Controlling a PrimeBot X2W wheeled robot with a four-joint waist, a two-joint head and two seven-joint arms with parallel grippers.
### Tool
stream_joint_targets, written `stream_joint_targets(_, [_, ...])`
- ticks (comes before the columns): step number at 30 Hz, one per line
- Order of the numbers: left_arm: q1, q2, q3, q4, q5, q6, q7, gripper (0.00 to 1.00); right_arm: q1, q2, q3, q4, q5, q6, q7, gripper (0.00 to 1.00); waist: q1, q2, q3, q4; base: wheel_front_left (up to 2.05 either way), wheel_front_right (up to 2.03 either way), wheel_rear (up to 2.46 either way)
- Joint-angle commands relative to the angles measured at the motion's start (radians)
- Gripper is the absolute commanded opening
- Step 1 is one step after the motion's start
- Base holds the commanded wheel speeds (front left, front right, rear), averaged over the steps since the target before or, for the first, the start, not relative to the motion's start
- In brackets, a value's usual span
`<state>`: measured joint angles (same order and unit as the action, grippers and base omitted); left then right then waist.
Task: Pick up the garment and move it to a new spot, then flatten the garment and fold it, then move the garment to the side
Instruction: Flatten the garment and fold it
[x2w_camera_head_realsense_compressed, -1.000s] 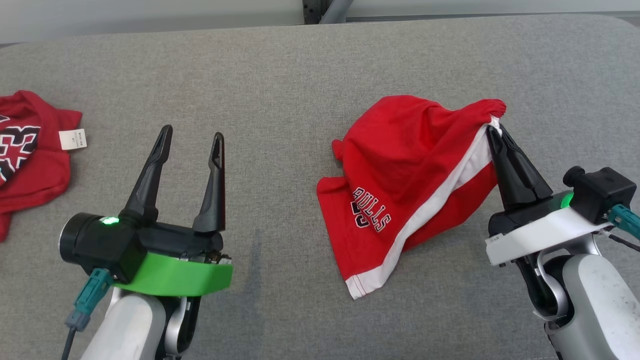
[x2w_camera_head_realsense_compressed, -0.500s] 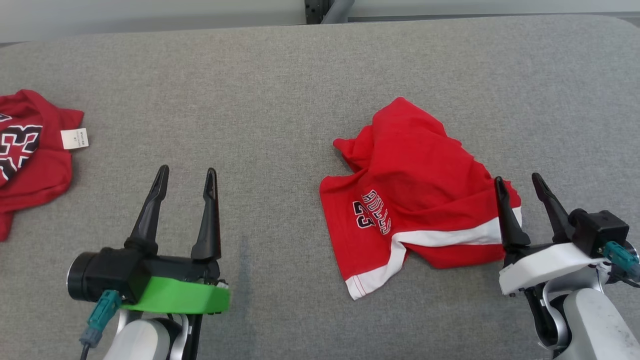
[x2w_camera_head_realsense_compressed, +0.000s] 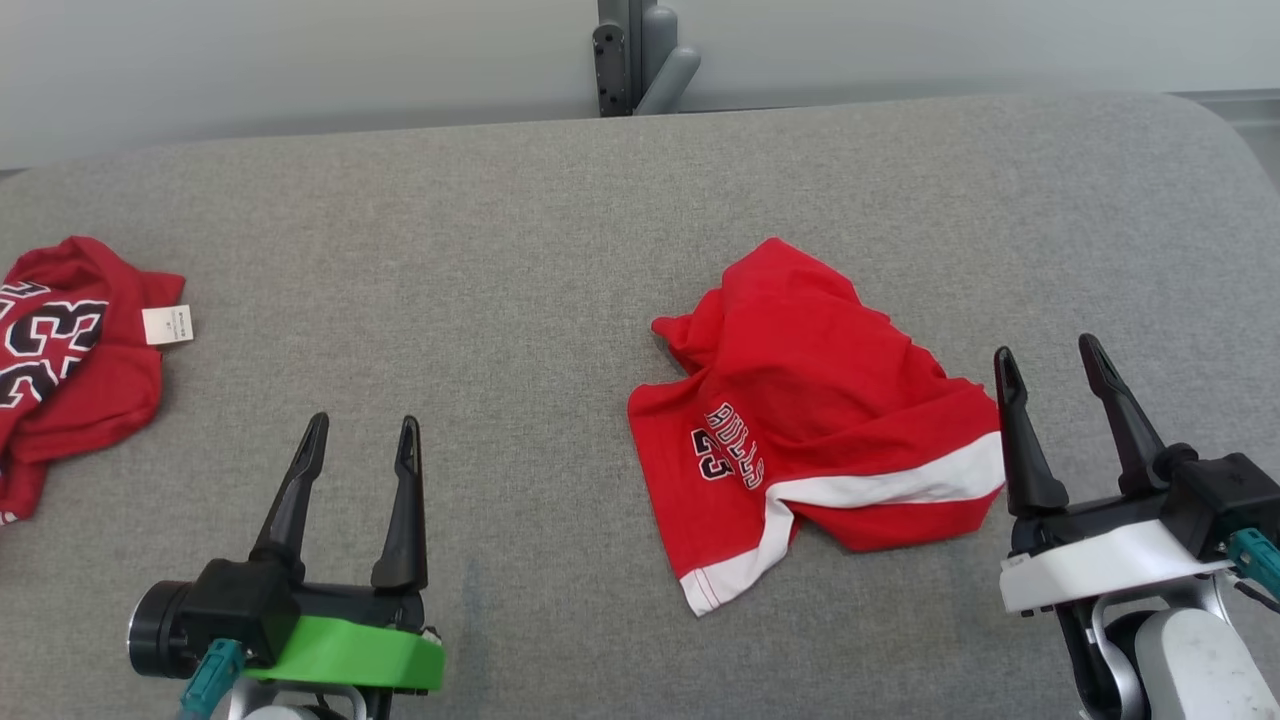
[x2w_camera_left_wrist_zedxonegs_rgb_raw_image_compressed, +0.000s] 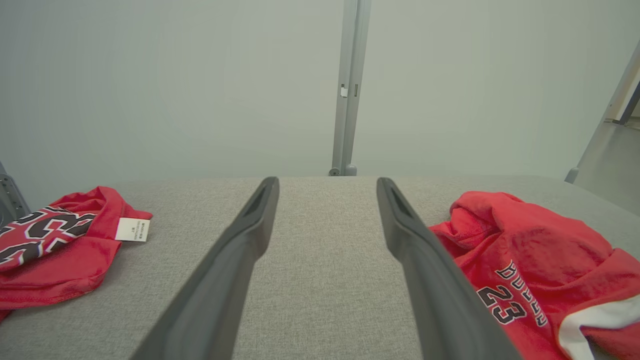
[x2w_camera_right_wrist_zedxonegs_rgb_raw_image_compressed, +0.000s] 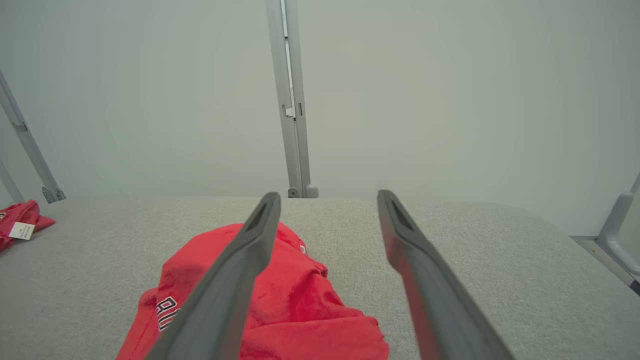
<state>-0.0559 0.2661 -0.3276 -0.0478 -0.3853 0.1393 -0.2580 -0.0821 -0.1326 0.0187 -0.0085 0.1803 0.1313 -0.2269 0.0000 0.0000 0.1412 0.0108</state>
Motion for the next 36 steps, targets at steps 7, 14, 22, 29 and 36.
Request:
stream_joint_targets(7, [0.061, 0.015, -0.005, 0.013, -0.016, 0.005, 0.017, 1.0, 0.087, 0.015, 0.006, -0.064, -0.004, -0.001, 0.04, 1.0, 0.0, 0.0, -0.076, -0.011, 0.0, 0.0, 0.0])
stream_joint_targets(14, [0.08, 0.013, -0.007, 0.01, -0.03, 0.012, 0.031, 1.0, 0.114, 0.023, -0.002, -0.071, 0.002, -0.001, 0.048, 1.0, 0.0, 0.0, -0.082, -0.015, 0.0, 0.0, 0.0])
stream_joint_targets(22, [0.067, 0.017, -0.009, 0.011, -0.034, 0.015, 0.035, 1.0, 0.099, 0.025, -0.005, -0.064, 0.007, -0.001, 0.045, 1.0, 0.0, 0.0, -0.076, -0.013, 0.0, 0.0, 0.0])
stream_joint_targets(29, [0.056, 0.014, -0.015, 0.006, -0.038, 0.015, 0.034, 1.0, 0.099, 0.032, -0.009, -0.061, 0.01, -0.001, 0.041, 1.0, 0.0, 0.0, -0.072, -0.006, 0.0, 0.0, 0.0])
stream_joint_targets(36, [0.002, 0.0, -0.066, -0.038, -0.026, -0.008, 0.092, 1.0, 0.082, 0.034, -0.005, -0.068, 0.008, -0.001, 0.044, 1.0, 0.0, 0.0, -0.04, -0.009, 0.0, 0.0, 0.0])
